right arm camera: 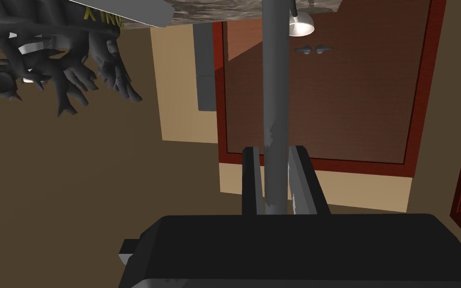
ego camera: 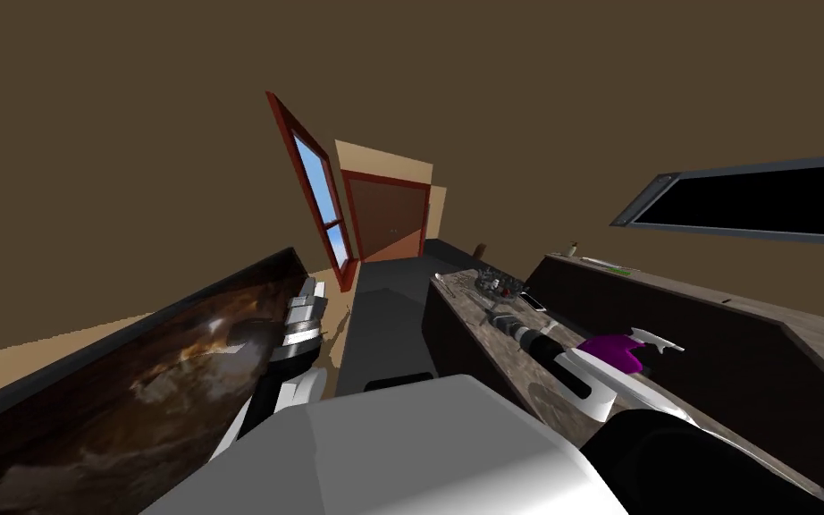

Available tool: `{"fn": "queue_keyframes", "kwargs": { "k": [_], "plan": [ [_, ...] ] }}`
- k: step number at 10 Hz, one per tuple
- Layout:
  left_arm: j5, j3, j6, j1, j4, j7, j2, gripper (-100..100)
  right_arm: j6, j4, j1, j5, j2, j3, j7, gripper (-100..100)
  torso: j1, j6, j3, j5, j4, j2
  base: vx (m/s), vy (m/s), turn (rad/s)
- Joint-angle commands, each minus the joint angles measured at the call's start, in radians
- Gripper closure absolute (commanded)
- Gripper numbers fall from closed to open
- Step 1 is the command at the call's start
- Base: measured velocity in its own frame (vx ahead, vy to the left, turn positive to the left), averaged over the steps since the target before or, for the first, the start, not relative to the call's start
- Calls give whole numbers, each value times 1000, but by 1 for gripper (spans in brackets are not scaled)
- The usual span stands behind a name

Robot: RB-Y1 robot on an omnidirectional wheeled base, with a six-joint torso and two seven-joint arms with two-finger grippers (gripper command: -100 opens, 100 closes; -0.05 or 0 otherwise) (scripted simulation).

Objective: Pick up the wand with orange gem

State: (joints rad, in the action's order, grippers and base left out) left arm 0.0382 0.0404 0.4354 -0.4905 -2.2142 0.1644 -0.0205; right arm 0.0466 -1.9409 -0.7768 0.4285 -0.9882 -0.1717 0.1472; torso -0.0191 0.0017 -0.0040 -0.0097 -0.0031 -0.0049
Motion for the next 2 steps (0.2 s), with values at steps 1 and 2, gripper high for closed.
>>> {"fn": "queue_keyframes", "kwargs": {
  "k": [1, 2],
  "plan": [
    [0, 0, 0, 0, 0, 0, 0, 0, 0, 0, 0, 0, 0, 0, 0, 100, 0, 0, 0, 0, 0, 0, 23, 10, 10],
    [0, 0, 0, 0, 0, 0, 0, 0, 0, -2, 1, 0, 0, 1, 0, 0, -2, 1, 2, 0, 1, 3, 7, 4, 2]
  ]
}}
